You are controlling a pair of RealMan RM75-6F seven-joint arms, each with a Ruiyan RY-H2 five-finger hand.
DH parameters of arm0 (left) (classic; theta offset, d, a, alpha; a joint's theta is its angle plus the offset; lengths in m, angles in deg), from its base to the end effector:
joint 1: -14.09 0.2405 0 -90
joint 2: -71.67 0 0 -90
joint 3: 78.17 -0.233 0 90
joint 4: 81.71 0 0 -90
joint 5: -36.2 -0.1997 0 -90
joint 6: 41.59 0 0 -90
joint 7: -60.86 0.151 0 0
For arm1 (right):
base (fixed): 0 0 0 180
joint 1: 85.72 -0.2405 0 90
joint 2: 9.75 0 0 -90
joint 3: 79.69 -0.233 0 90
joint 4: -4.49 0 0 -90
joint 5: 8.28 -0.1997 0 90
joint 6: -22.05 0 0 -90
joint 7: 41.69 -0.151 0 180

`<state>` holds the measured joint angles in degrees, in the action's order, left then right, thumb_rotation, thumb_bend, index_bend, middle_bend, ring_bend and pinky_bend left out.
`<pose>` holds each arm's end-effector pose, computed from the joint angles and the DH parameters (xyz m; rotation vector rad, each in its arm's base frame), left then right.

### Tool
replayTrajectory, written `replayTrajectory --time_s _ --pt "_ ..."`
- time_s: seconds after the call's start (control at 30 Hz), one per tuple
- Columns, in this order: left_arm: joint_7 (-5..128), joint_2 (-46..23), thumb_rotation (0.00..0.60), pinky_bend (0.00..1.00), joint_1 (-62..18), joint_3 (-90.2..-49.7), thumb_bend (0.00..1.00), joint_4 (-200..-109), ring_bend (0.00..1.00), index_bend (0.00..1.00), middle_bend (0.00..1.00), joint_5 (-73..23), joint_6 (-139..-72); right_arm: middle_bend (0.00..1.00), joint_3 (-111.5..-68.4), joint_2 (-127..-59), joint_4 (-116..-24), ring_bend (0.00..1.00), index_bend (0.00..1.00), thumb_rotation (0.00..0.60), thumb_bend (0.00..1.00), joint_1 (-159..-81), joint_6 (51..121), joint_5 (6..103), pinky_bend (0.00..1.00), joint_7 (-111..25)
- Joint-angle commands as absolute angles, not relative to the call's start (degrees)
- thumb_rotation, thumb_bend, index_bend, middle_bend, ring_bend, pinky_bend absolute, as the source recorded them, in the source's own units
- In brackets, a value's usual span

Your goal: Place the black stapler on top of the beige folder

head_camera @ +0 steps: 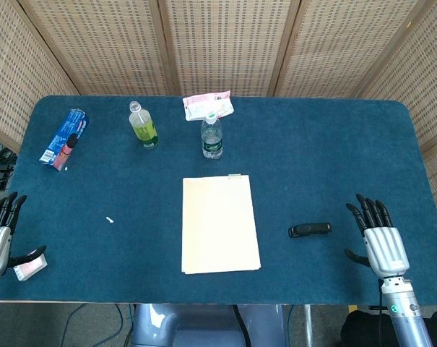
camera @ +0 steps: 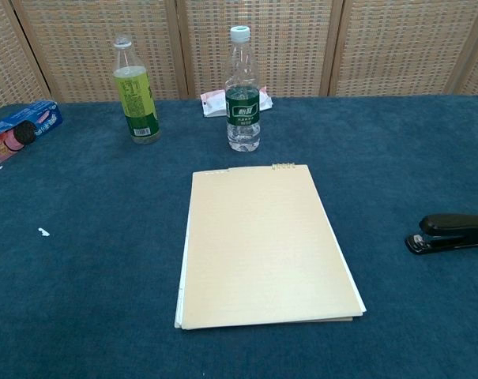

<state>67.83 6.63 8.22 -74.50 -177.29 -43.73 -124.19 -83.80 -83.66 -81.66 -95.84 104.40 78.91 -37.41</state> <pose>-0.2864 0.1916 0.1497 -1.3497 -0.9285 -0.8143 -0.2689 -0.2154 0.1118 1.4720 -0.8495 0.9600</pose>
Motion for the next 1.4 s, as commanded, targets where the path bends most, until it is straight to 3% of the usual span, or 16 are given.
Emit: replayTrajectory --time_s 0.03,0.17,1.07,1.4 --pt "67.7 6.7 0.600 0.00 8.3 -74.5 0.12 -177.4 0.00 0.00 0.00 -43.8 -124.3 0.00 -83.7 -83.6 -81.7 0.00 0.16 0.600 0.17 -95.8 104.4 79.0 0.02 -37.4" --pt "67.8 6.7 0.600 0.00 8.3 -74.5 0.01 -177.4 0.00 0.00 0.00 -43.8 -124.4 0.00 -83.7 -83.6 -81.8 0.00 0.16 0.600 0.16 -95.8 104.6 79.2 0.02 -37.3" --pt "68.8 6.7 0.600 0.00 8.2 -74.4 0.01 -177.9 0.00 0.00 0.00 -43.8 -124.6 0.00 -82.6 -83.0 -83.5 0.00 0.16 0.600 0.17 -95.8 103.7 80.1 0.02 -37.9" --pt "69.1 6.6 0.600 0.00 7.8 -74.4 0.01 -177.6 0.00 0.00 0.00 -43.2 -123.7 0.00 -83.0 -84.2 -85.4 0.00 0.17 0.600 0.17 -97.5 100.3 78.8 0.09 -36.3"
